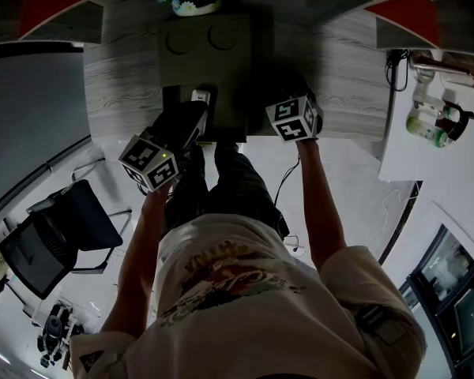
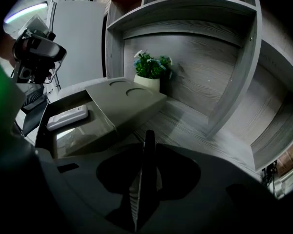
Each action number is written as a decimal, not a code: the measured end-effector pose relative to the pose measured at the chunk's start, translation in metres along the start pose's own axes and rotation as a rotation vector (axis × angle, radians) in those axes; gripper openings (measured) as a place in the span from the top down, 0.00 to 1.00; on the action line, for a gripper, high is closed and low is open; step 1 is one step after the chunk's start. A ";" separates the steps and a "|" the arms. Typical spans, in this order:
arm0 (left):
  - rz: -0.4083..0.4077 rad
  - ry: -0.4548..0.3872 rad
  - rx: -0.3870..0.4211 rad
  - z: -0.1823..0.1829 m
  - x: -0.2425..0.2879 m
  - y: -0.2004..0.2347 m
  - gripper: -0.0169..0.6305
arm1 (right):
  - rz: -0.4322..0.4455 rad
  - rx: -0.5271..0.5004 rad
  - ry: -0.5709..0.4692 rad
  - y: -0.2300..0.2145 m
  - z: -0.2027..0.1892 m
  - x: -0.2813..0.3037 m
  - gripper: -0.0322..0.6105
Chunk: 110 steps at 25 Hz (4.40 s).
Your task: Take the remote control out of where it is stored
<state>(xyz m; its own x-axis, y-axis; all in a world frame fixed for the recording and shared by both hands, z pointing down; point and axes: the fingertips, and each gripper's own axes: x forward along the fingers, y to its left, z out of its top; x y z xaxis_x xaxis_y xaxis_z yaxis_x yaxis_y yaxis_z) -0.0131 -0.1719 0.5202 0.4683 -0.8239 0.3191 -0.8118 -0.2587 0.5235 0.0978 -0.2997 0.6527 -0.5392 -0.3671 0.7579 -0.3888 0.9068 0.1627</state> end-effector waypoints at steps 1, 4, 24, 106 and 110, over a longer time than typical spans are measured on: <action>0.003 -0.002 0.001 0.001 -0.001 0.000 0.96 | 0.001 -0.004 -0.002 0.001 0.000 0.000 0.82; 0.011 -0.009 0.003 0.003 -0.004 0.001 0.96 | 0.007 -0.008 -0.014 0.003 0.003 -0.004 0.81; -0.037 -0.046 0.067 0.026 -0.028 -0.019 0.96 | -0.044 -0.020 -0.125 0.016 0.046 -0.063 0.81; -0.215 -0.056 0.254 0.049 -0.133 0.030 0.96 | -0.015 0.352 -0.012 0.206 0.097 -0.051 0.55; -0.189 -0.068 0.237 0.049 -0.129 0.044 0.96 | -0.023 0.361 0.049 0.203 0.086 -0.029 0.53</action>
<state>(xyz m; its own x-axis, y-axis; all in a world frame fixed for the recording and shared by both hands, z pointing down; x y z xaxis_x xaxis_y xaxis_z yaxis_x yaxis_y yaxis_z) -0.1265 -0.1013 0.4631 0.6010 -0.7797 0.1757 -0.7749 -0.5146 0.3670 -0.0293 -0.1230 0.6094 -0.4943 -0.3678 0.7876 -0.6437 0.7638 -0.0473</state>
